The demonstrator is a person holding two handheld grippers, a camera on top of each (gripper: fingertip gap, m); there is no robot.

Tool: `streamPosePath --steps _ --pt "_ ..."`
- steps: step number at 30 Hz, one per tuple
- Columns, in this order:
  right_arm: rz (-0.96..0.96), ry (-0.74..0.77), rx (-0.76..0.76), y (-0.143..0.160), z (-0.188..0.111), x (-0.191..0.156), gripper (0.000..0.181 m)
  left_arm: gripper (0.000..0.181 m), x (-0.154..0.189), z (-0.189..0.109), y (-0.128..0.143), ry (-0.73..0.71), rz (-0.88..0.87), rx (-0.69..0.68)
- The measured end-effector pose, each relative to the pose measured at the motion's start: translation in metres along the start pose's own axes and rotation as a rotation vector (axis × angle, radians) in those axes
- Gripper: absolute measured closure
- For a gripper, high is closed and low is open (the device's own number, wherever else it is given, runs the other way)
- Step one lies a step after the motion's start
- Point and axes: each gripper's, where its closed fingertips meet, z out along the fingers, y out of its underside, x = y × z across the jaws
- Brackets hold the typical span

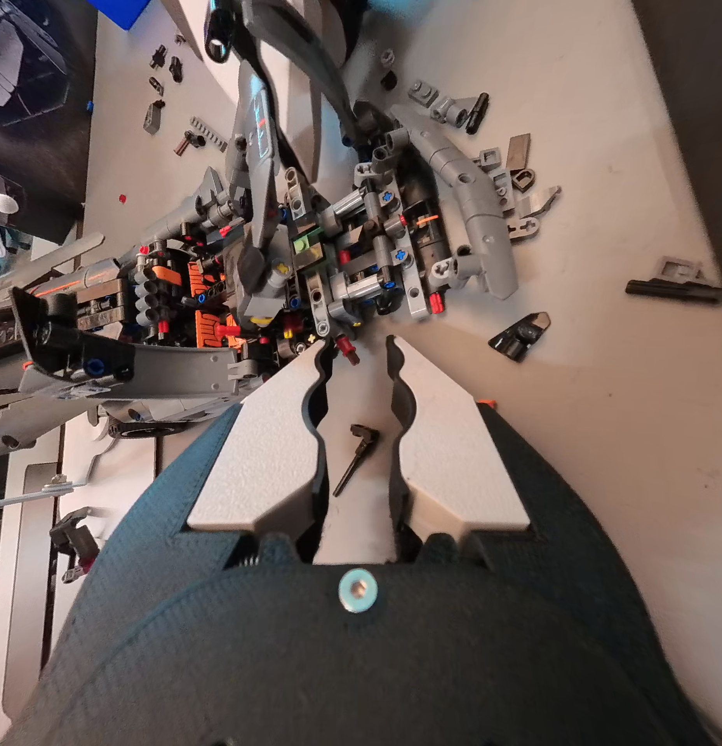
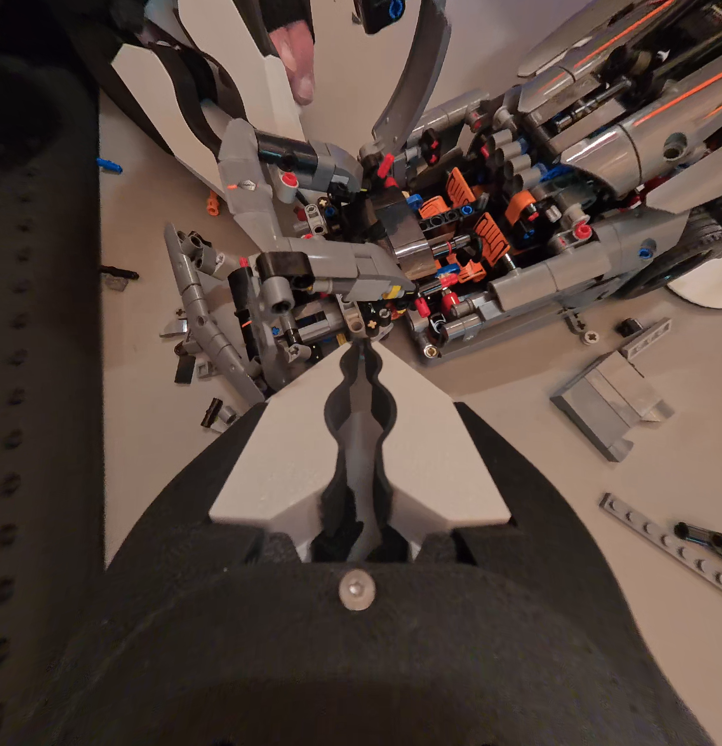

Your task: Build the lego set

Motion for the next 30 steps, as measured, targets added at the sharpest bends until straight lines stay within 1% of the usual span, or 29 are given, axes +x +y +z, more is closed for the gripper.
streamPosePath --steps 4,9,10,11,14,15,16,17,19,22,26,28,30 --pt "-0.012 0.010 -0.001 -0.001 0.002 -0.001 0.181 0.159 -0.001 0.000 0.000 -0.005 0.008 -0.005" --pt "-0.068 0.019 -0.011 -0.006 0.010 -0.013 0.181 0.174 -0.007 -0.008 0.008 -0.012 0.013 -0.032" --pt "-0.086 0.021 -0.014 -0.007 0.013 -0.017 0.177 0.176 -0.008 -0.010 0.011 -0.004 0.006 -0.037" --pt "-0.103 0.017 -0.015 -0.009 0.015 -0.020 0.173 0.176 -0.008 -0.012 0.013 0.010 -0.003 -0.043" --pt "-0.136 0.017 -0.016 -0.011 0.018 -0.024 0.173 0.173 -0.007 -0.017 0.021 0.049 -0.035 -0.062" --pt "-0.127 0.008 -0.016 -0.011 0.017 -0.025 0.174 0.165 -0.008 -0.017 0.026 0.045 -0.037 -0.091" --pt "-0.124 0.010 -0.012 -0.011 0.016 -0.024 0.174 0.166 -0.007 -0.016 0.033 0.047 -0.030 -0.128" --pt "-0.129 0.021 -0.006 -0.012 0.015 -0.023 0.175 0.166 -0.006 -0.015 0.036 0.057 -0.029 -0.138" --pt "-0.150 0.048 -0.002 -0.014 0.013 -0.020 0.173 0.167 -0.003 -0.014 0.032 0.078 -0.045 -0.113" --pt "-0.163 0.072 0.056 -0.030 0.005 -0.019 0.179 0.166 -0.002 -0.013 0.030 0.086 -0.049 -0.101" --pt "-0.159 0.024 0.037 -0.026 0.014 -0.025 0.174 0.167 -0.002 -0.012 0.030 0.089 -0.055 -0.097" --pt "-0.155 0.025 0.038 -0.028 0.015 -0.024 0.179 0.167 -0.003 -0.012 0.031 0.087 -0.055 -0.098" --pt "-0.148 0.020 0.038 -0.028 0.016 -0.025 0.179 0.167 -0.004 -0.012 0.031 0.084 -0.057 -0.101"
